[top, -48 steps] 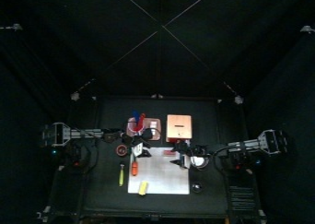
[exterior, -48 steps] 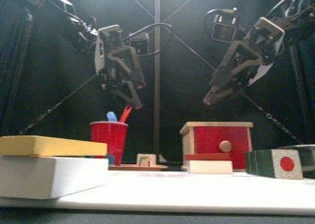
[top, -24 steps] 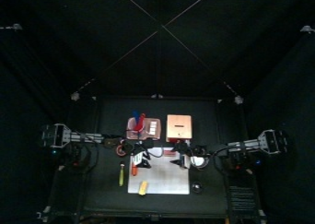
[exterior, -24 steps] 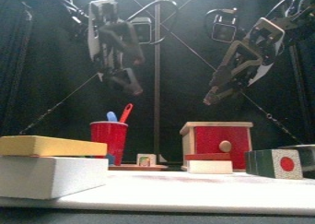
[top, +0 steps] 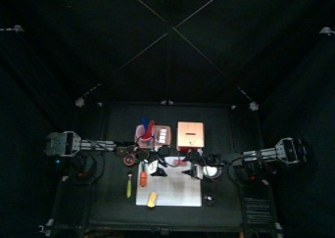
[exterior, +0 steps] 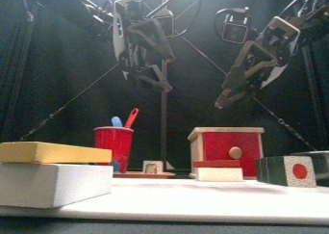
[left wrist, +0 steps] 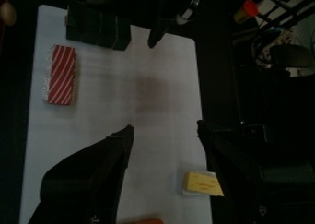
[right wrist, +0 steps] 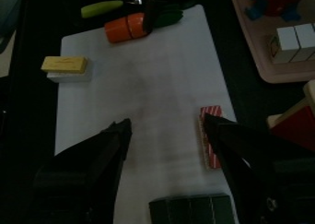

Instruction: Move assembled egg sushi to the top of the cutting board

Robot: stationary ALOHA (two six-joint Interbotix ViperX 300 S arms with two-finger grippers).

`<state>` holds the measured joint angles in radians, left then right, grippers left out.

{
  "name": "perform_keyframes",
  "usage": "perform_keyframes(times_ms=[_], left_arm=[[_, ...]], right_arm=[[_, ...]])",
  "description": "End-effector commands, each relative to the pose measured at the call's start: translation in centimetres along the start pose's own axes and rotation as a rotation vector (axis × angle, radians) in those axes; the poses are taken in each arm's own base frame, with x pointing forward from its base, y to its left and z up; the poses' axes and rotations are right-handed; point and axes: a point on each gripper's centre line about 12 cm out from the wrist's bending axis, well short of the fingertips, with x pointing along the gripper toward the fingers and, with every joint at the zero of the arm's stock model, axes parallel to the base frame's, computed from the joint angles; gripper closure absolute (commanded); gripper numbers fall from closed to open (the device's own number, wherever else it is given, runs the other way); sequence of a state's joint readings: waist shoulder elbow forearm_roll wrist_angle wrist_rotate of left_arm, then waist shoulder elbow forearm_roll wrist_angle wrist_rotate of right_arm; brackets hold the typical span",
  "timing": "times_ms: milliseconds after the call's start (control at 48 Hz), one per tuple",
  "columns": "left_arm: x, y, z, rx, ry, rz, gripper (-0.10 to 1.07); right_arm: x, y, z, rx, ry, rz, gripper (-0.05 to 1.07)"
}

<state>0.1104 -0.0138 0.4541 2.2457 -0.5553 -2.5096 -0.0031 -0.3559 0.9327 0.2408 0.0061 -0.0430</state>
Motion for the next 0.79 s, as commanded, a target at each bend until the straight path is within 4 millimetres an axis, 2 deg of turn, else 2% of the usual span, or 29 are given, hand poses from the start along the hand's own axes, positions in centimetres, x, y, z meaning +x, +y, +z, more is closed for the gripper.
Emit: perform_keyframes(times_ms=[0,104,250,375,479,562,771], left_arm=[[-0.5,-0.5,-0.1,-0.015,0.000,-0.020,0.06],[-0.1,-1.0,-1.9,-0.074,0.035,-0.044,0.06],[0.5,-3.4,-5.0,-0.151,0.095,-0.109,0.06],[-0.3,-4.6,-5.9,-0.145,0.091,-0.127,0.06],[-0.8,-4.8,-6.7,-0.124,0.087,-0.116,0.06],[-0.6,-4.8,-8.1,-0.112,0.104,-0.098,0.06],[0.9,-4.8,-9.8,-0.263,0.090,-0.074,0.05]], right_arm=[[-0.8,0.2,1.6,0.011,-0.053,0.009,0.08],[-0.8,0.2,1.6,0.029,-0.053,0.010,0.08],[-0.6,0.5,1.6,0.056,-0.044,0.016,0.08],[-0.1,1.2,1.8,0.050,-0.035,0.033,0.08],[0.5,1.9,2.1,0.042,-0.006,0.049,0.08],[1.1,2.3,2.0,0.029,0.024,0.056,0.08],[2.5,2.4,1.4,0.038,0.080,0.053,0.08]])
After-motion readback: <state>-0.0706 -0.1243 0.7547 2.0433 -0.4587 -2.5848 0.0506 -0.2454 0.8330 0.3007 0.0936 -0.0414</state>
